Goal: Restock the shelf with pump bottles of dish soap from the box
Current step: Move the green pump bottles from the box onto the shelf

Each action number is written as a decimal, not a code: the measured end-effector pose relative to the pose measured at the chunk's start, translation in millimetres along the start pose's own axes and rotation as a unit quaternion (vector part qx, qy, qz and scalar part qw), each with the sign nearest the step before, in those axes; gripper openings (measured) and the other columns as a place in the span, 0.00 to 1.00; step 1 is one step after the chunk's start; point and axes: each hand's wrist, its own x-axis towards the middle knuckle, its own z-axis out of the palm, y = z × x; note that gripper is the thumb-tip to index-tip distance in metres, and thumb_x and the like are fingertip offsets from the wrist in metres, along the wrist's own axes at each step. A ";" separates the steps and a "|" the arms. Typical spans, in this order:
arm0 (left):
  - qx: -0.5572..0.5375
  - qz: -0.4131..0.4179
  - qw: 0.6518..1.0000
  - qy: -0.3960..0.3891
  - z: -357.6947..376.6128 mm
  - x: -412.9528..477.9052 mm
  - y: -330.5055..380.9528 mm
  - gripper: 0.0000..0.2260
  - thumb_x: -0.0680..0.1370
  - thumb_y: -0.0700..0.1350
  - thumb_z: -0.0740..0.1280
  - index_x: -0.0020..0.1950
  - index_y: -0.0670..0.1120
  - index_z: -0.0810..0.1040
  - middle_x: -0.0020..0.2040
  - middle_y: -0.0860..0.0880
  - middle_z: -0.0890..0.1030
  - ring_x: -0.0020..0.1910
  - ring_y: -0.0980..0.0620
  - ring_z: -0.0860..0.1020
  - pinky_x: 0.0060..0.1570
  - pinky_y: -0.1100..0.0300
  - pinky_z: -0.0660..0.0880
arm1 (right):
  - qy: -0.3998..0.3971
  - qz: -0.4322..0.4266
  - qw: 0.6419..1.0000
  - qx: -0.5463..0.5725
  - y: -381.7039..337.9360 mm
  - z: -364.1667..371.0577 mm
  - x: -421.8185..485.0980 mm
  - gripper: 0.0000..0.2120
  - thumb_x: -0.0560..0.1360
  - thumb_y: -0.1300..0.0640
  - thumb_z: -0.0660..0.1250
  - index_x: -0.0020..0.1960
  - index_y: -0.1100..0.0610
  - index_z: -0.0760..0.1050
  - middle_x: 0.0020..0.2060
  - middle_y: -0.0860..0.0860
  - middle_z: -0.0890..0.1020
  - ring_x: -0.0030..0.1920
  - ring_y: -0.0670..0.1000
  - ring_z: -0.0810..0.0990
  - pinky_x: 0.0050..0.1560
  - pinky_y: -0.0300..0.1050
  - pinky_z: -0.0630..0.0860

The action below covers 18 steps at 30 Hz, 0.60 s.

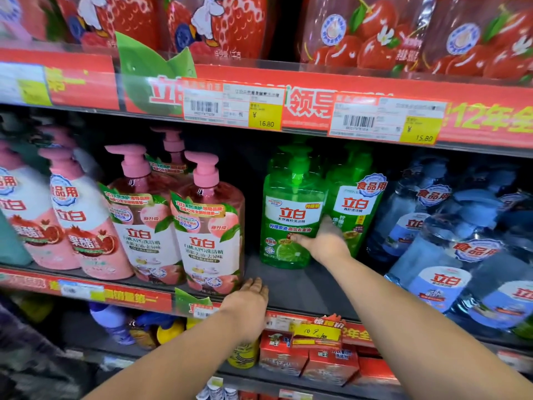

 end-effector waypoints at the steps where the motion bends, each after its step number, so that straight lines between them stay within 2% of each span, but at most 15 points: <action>1: -0.002 -0.001 1.000 -0.003 -0.6 -0.2 0.2 0.28 0.82 0.49 0.53 0.76 0.39 0.45 0.78 0.41 0.47 0.77 0.44 0.48 0.75 0.53 0.51 | -0.003 -0.003 1.000 -0.003 0.4 -0.9 -1.2 0.42 0.67 0.41 0.73 0.71 0.62 0.60 0.66 0.59 0.74 0.65 0.58 0.74 0.62 0.52 0.74; 5: -0.017 -0.006 1.000 -0.007 -3.6 1.2 -0.6 0.29 0.81 0.51 0.54 0.76 0.40 0.47 0.78 0.41 0.48 0.77 0.44 0.50 0.75 0.52 0.52 | -0.021 -0.041 0.999 -0.019 4.2 -8.0 -8.4 0.39 0.70 0.41 0.70 0.70 0.62 0.62 0.65 0.58 0.74 0.64 0.57 0.74 0.60 0.50 0.75; 8: -0.024 -0.013 1.000 -0.007 -4.6 2.3 0.6 0.31 0.80 0.55 0.55 0.76 0.39 0.49 0.78 0.40 0.50 0.76 0.43 0.52 0.74 0.52 0.53 | -0.015 -0.076 0.996 -0.043 13.2 -15.2 -20.0 0.32 0.73 0.42 0.68 0.68 0.61 0.65 0.62 0.57 0.76 0.61 0.57 0.76 0.56 0.49 0.76; 11: -0.036 -0.026 0.999 -0.016 -7.3 2.4 2.9 0.35 0.78 0.60 0.58 0.76 0.38 0.51 0.77 0.39 0.53 0.76 0.43 0.54 0.73 0.52 0.54 | -0.031 -0.109 0.985 -0.133 23.7 -22.7 -34.6 0.29 0.75 0.42 0.64 0.69 0.56 0.64 0.61 0.56 0.77 0.60 0.57 0.77 0.55 0.51 0.77; 14: -0.061 -0.041 0.997 -0.001 -11.0 -0.9 3.9 0.33 0.77 0.59 0.60 0.74 0.39 0.59 0.74 0.40 0.61 0.73 0.43 0.61 0.71 0.51 0.60 | -0.046 -0.165 0.956 -0.238 33.1 -25.3 -48.2 0.30 0.76 0.41 0.61 0.73 0.53 0.59 0.66 0.55 0.72 0.65 0.58 0.72 0.60 0.53 0.73; 18: -0.060 -0.048 0.996 0.050 -11.5 -14.1 11.0 0.30 0.77 0.59 0.61 0.72 0.43 0.62 0.71 0.42 0.66 0.69 0.43 0.67 0.65 0.48 0.68 | -0.061 -0.223 0.923 -0.309 42.8 -17.8 -62.2 0.32 0.76 0.39 0.60 0.74 0.52 0.56 0.73 0.53 0.63 0.73 0.59 0.60 0.70 0.57 0.61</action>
